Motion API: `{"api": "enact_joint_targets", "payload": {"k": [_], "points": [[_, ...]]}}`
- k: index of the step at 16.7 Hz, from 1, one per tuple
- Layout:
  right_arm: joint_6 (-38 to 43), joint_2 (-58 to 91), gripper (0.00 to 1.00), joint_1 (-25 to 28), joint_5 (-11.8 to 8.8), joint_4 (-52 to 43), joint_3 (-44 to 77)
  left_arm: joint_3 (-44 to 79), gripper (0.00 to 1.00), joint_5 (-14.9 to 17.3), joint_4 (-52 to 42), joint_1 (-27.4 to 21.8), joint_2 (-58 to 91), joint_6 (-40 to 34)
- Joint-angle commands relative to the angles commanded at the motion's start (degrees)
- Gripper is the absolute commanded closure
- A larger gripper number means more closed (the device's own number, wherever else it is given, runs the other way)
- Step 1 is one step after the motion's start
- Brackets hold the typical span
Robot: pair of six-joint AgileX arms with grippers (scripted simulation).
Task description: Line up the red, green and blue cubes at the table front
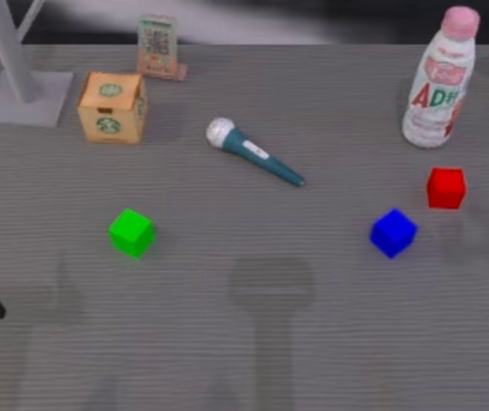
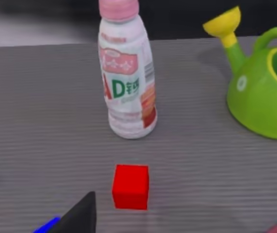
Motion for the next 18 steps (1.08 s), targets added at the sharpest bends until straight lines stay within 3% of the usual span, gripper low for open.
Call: {"api": "enact_joint_targets", "payload": {"k": [10,18], "points": [[6.1,68.1,0.00,4.1,0.7,-34.3,51.6,0.0,0.00,0.0,0.0,0.0,0.0,0.0],[9.4,94.4,0.00,6.1,0.4,-47.9,77.9,0.0,0.00,0.0,0.0,0.0,0.0,0.0]]}}
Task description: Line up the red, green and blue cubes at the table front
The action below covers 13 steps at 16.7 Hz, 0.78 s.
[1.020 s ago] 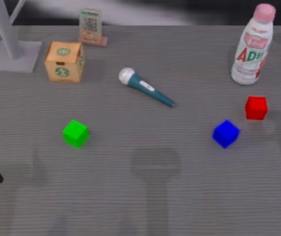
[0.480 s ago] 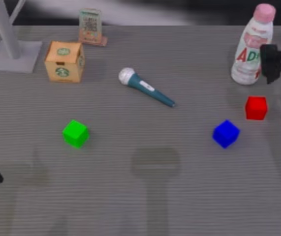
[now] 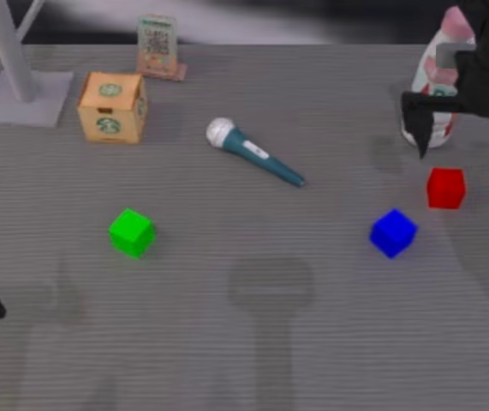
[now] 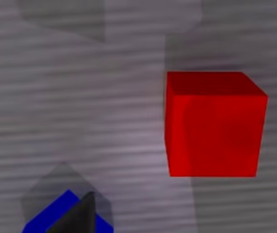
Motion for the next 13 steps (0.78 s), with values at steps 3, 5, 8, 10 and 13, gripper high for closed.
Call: {"api": "enact_joint_targets", "payload": {"k": [3,5,8,10,13], "points": [[0.2,1.7,0.00,0.1,0.0,-0.8,1.7,0.0,0.00,0.0,0.0,0.0,0.0,0.0],[0.2,1.7,0.00,0.1,0.0,-0.8,1.7,0.0,0.00,0.0,0.0,0.0,0.0,0.0],[0.1,1.7,0.00,-0.2,0.0,-0.5,1.4,0.0,0.00,0.0,0.0,0.0,0.0,0.0],[0.1,2.4,0.00,0.0,0.0,1.6,-0.2,0.0,0.00,0.0,0.0,0.0,0.0,0.0],[0.2,4.7,0.00,0.1,0.0,8.5,-4.3,0.0,0.00,0.0,0.0,0.0,0.0,0.0]]}}
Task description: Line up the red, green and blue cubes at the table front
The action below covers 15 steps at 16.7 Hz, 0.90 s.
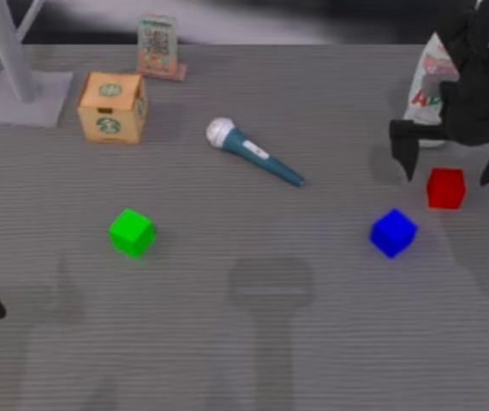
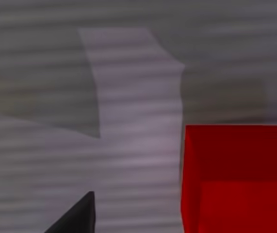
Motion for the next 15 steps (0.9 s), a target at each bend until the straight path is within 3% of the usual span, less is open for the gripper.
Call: {"api": "enact_joint_targets", "payload": {"k": [3,8,15], "points": [[0.1,2.2,0.00,0.1,0.0,6.1,-3.9,0.0,0.00,0.0,0.0,0.0,0.0,0.0],[0.2,2.7,0.00,0.1,0.0,7.3,-4.8,0.0,0.00,0.0,0.0,0.0,0.0,0.0],[0.2,2.7,0.53,0.1,0.0,7.3,-4.8,0.0,0.00,0.0,0.0,0.0,0.0,0.0]]}}
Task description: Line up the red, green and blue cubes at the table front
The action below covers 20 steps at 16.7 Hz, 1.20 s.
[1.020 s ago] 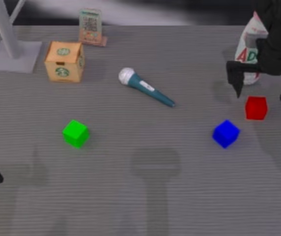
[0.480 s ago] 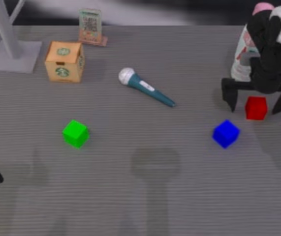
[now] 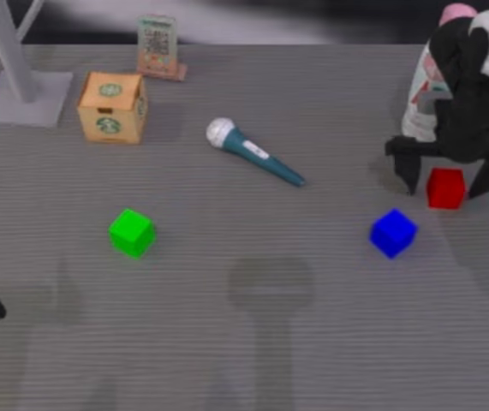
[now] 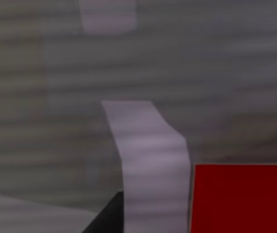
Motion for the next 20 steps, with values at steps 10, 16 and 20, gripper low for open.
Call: {"api": "enact_joint_targets", "payload": {"k": [10,16,20], "points": [[0.0,0.0,1.00,0.0,0.0,0.0,0.0,0.0,0.00,0.0,0.0,0.0,0.0,0.0],[-0.2,-2.0,1.00,-0.2,0.5,-0.8,0.7,0.0,0.00,0.0,0.0,0.0,0.0,0.0],[-0.2,-3.7,1.00,0.0,0.4,-7.1,5.1,0.0,0.00,0.0,0.0,0.0,0.0,0.0]]}}
